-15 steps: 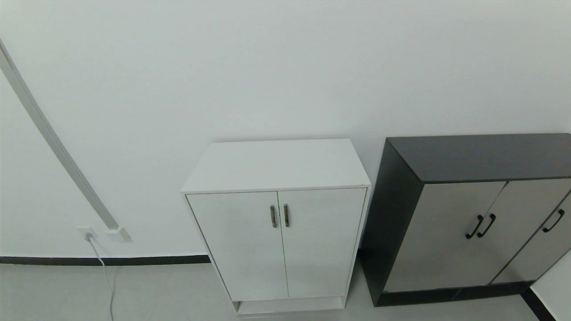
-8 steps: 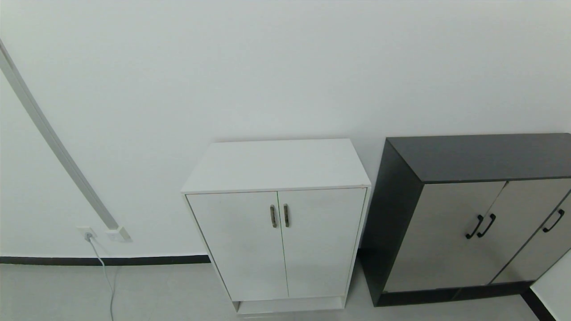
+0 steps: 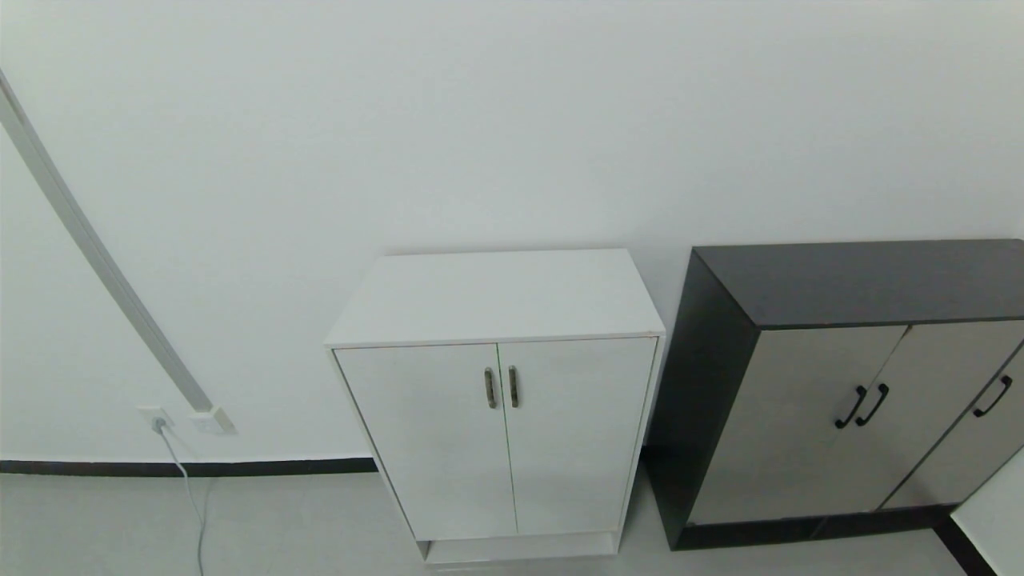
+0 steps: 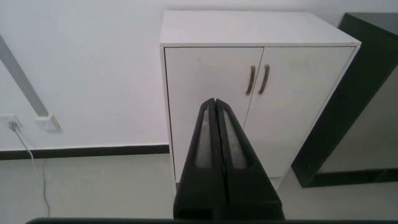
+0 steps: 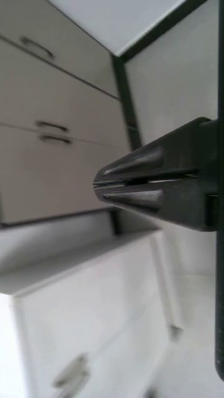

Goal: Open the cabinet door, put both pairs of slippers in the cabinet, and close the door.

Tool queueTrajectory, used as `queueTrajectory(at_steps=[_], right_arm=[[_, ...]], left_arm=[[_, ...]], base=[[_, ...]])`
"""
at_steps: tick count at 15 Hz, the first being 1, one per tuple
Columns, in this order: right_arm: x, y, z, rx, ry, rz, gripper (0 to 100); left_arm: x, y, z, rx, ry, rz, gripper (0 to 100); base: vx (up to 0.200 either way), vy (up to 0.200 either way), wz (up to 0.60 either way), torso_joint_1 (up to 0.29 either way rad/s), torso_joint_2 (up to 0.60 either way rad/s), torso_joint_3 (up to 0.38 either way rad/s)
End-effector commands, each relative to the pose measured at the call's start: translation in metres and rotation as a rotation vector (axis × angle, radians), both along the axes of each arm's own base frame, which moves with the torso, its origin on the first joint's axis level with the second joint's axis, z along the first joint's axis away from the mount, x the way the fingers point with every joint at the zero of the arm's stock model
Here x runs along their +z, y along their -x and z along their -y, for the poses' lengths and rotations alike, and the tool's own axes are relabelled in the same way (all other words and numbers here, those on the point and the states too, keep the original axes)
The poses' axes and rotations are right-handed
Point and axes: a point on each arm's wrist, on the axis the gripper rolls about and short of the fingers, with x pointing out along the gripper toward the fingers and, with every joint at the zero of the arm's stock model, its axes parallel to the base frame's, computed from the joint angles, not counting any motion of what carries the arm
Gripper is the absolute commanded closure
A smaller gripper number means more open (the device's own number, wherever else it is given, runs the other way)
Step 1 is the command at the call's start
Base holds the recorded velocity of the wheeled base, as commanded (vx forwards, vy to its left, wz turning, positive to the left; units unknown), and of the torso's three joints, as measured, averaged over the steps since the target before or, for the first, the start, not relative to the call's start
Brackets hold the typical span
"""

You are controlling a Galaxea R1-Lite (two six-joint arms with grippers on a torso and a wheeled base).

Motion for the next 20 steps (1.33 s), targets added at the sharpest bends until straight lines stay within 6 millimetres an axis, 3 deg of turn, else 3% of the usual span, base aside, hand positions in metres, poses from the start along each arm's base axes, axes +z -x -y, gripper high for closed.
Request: queueTrajectory(at_steps=[1, 4, 7, 12, 15, 20], right_arm=[[-0.0024, 0.0094, -0.0001, -0.013, -0.003, 0.118, 100], [-0.0050, 0.0101, -0.0024, 0.075, 0.004, 0.120, 100], [-0.0059, 0.0099, -0.0052, 0.206, 0.122, 0.102, 100], [-0.0057, 0.0086, -0.0054, 0.220, 0.075, 0.087, 100], [-0.0042, 0.0025, -0.0040, 0.316, 0.067, 0.011, 100], [-0.0035, 0.0025, -0.0021, 0.231, 0.077, 0.009, 100]], left_arm=[[0.0000, 0.0000, 0.0000, 0.001, 0.000, 0.000, 100], [0.0000, 0.0000, 0.0000, 0.000, 0.000, 0.000, 100], [0.0000, 0.0000, 0.0000, 0.001, 0.000, 0.000, 100], [0.0000, 0.0000, 0.0000, 0.000, 0.000, 0.000, 100], [0.0000, 0.0000, -0.0001, 0.001, 0.002, 0.000, 100], [0.0000, 0.0000, 0.0000, 0.000, 0.000, 0.000, 100]], base=[[0.000, 0.000, 0.00, 0.000, 0.00, 0.000], [0.000, 0.000, 0.00, 0.000, 0.00, 0.000], [0.000, 0.000, 0.00, 0.000, 0.00, 0.000], [0.000, 0.000, 0.00, 0.000, 0.00, 0.000], [0.000, 0.000, 0.00, 0.000, 0.00, 0.000], [0.000, 0.000, 0.00, 0.000, 0.00, 0.000]])
